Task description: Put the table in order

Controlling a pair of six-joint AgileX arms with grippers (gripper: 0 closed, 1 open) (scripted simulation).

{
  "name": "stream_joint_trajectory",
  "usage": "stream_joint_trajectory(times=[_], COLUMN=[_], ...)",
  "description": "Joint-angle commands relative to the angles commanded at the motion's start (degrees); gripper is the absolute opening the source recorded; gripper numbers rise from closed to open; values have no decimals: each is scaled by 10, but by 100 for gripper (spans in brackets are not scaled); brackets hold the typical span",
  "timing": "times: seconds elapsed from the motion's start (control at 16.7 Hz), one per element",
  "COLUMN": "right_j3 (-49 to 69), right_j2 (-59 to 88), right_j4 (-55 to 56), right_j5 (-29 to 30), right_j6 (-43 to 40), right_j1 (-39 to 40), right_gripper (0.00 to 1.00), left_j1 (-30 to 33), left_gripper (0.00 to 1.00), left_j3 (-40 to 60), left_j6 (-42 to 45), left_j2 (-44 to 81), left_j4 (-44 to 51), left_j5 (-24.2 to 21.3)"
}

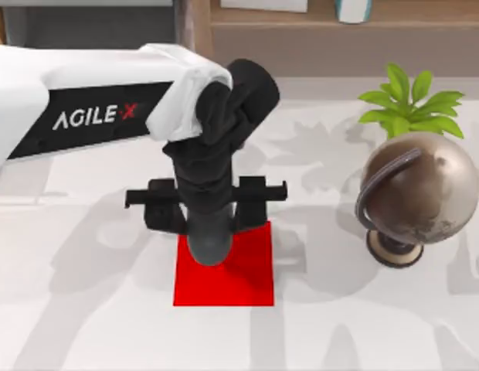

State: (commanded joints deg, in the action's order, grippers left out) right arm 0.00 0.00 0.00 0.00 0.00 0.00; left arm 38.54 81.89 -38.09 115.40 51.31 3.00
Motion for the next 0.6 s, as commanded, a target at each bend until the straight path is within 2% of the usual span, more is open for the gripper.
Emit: stream_joint_trajectory(times=[0.18, 0.6], right_j3=[0, 0], right_j2=[0, 0], right_j4=[0, 0], right_j5=[0, 0], right_j6=[0, 0], right_j1=[0, 0], right_gripper=[100, 100], left_j1=[37, 36], left_gripper=[0, 0], left_j3=[-23, -22], left_j6=[-27, -26], left_j2=[2, 1], left_j4=[-19, -18], left_j5=[7, 6])
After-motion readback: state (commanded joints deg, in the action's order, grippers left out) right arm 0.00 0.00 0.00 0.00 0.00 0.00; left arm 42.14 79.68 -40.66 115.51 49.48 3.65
